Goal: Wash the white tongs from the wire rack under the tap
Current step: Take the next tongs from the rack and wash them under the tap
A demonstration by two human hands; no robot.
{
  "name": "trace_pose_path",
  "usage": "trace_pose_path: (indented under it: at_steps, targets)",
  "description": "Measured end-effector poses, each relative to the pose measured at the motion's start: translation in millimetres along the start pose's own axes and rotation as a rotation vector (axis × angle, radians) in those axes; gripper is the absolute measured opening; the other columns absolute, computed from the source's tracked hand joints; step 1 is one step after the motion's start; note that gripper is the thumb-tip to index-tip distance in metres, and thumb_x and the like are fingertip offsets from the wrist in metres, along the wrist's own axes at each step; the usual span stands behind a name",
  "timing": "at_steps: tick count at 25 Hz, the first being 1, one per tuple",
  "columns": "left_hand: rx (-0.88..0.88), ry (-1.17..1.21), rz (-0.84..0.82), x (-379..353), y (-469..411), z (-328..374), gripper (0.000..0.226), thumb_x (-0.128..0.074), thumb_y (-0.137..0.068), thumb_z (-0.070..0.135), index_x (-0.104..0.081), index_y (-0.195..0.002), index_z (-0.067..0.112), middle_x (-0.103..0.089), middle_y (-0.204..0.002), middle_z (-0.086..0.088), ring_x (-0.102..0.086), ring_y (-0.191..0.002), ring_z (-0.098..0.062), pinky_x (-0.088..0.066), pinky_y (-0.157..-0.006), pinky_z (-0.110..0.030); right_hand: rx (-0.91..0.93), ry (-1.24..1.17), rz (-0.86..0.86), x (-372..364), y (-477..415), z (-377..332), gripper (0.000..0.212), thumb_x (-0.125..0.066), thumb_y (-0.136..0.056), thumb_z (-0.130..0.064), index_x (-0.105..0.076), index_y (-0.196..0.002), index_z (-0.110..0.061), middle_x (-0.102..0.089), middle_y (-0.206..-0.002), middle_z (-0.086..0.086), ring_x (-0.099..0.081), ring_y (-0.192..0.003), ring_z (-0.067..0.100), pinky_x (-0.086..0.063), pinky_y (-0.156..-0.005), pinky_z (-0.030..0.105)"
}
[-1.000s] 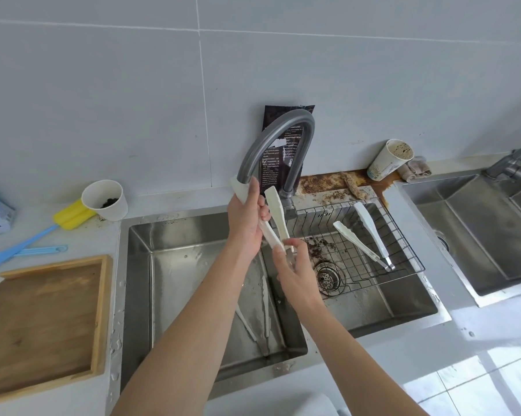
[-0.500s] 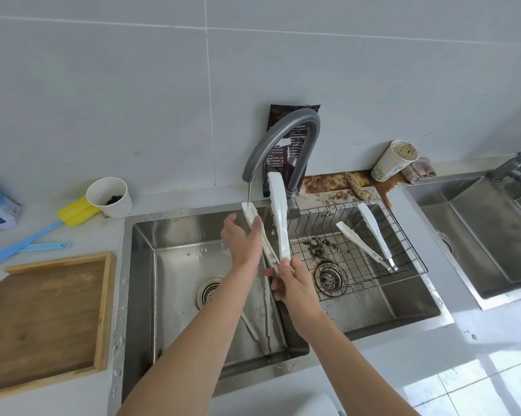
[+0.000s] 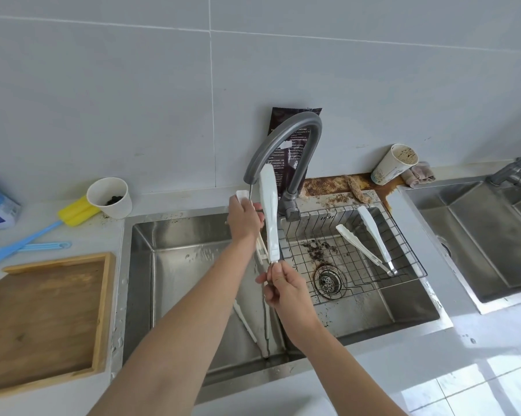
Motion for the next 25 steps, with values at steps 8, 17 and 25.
trace_pose_path:
  at_steps: [8, 17, 25]
  targets:
    - [0.029, -0.059, -0.022, -6, 4, -8, 0.016, -0.033, -0.105, 0.020, -0.043, -0.099, 0.010, -0.050, -0.069, 0.003, -0.044, -0.050, -0.006, -0.033, -0.033, -0.007, -0.072, 0.037, 0.044, 3, -11, -1, 0.036, -0.040, -0.105, -0.024, -0.052, -0.073, -0.016, -0.065, -0.074, 0.003, -0.049, -0.051, 0.010, -0.039, -0.050, 0.023]
    - [0.012, -0.071, -0.095, -24, 14, -4, 0.016, -0.035, -0.105, 0.022, -0.044, -0.104, 0.009, -0.051, -0.069, 0.004, -0.049, -0.045, -0.004, -0.033, -0.033, -0.007, -0.072, -0.074, 0.131, 0, -19, -33, 0.035, -0.038, -0.106, -0.020, -0.052, -0.076, -0.012, -0.056, -0.067, 0.003, -0.044, -0.054, 0.013, -0.035, -0.055, 0.027]
    - [-0.003, 0.019, -0.069, -14, 8, 9, 0.016, -0.034, -0.105, 0.021, -0.045, -0.099, 0.010, -0.051, -0.070, 0.002, -0.045, -0.039, 0.002, -0.034, -0.036, -0.008, -0.052, -0.052, 0.107, -5, -8, -25, 0.035, -0.037, -0.106, -0.020, -0.050, -0.074, -0.012, -0.057, -0.067, 0.004, -0.044, -0.053, 0.012, -0.036, -0.055, 0.026]
Point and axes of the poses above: each hand's wrist, its own y-axis away from the middle knuckle, its own x-axis out of the back of the hand, z = x × y, the point moved 7 cm from there along -y, towards the middle knuckle
